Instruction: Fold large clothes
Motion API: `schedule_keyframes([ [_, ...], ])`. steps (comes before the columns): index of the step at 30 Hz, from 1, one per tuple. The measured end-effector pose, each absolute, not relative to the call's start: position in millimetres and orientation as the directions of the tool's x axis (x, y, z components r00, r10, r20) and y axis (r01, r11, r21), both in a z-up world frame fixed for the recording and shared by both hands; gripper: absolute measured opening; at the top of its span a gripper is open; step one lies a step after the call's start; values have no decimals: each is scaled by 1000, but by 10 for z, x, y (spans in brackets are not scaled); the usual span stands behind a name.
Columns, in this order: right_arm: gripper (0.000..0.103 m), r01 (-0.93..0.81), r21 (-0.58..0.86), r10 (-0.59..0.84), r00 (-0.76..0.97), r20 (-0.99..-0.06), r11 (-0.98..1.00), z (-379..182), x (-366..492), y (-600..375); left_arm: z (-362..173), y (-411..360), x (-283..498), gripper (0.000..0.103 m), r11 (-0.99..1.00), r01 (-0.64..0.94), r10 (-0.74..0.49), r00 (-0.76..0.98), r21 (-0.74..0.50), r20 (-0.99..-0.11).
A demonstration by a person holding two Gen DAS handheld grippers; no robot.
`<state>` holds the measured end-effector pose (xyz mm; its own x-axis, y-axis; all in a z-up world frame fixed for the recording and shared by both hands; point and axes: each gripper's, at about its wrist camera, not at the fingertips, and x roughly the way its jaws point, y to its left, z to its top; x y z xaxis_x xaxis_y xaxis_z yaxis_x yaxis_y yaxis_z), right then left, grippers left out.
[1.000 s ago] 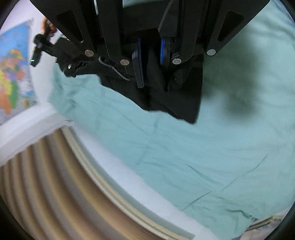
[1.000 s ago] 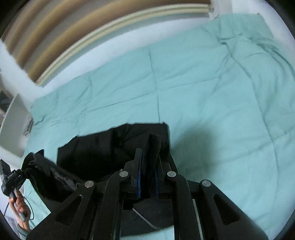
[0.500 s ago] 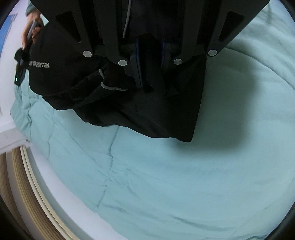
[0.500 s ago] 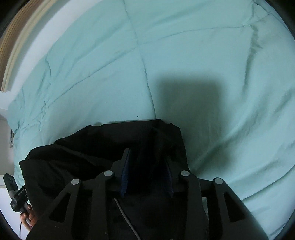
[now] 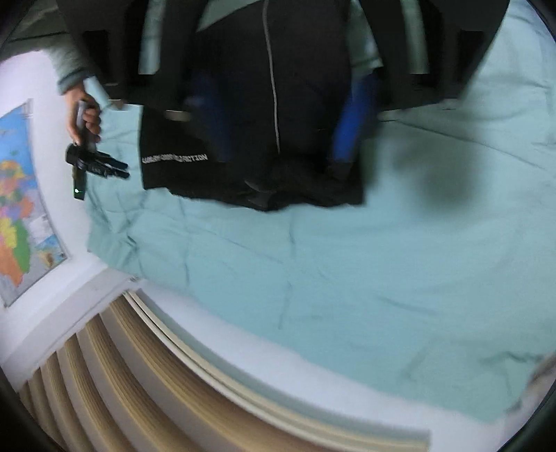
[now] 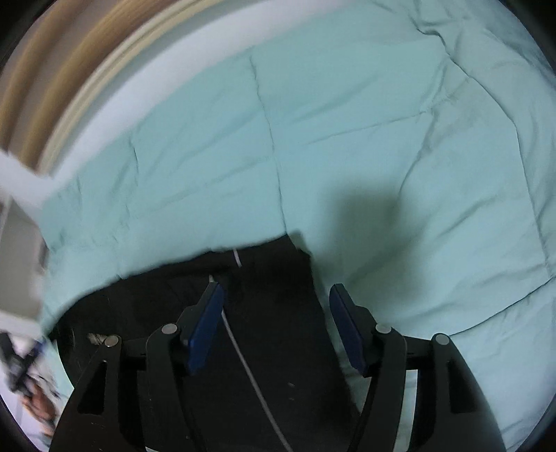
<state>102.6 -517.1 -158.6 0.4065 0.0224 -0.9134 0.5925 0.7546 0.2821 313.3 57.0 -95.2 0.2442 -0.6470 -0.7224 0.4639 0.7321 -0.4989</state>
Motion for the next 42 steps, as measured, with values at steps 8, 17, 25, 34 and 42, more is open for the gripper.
schedule_keyframes([
  [8, 67, 432, 173, 18, 339, -940, 885, -2088, 1306, -4983, -1418, 566, 3448, 76, 741, 392, -641, 170, -545, -748],
  [17, 68, 370, 286, 144, 366, -919, 884, -2364, 1458, -5284, -2294, 157, 3872, 76, 775, 319, -591, 62, -545, -804],
  [25, 32, 358, 257, 106, 391, -914, 898, -2436, 1619, -5281, -2194, -8, 3720, 18, 773, 387, -589, 146, -502, -795],
  [34, 19, 378, -25, -223, 491, -842, 925, -1547, 1254, -4992, -1345, 161, 3558, 15, 740, 447, -657, 322, -503, -681],
  [42, 18, 451, -132, -353, 450, -820, 883, -1553, 1856, -5172, -1618, -285, 4266, 15, 840, 367, -523, 352, -399, -776],
])
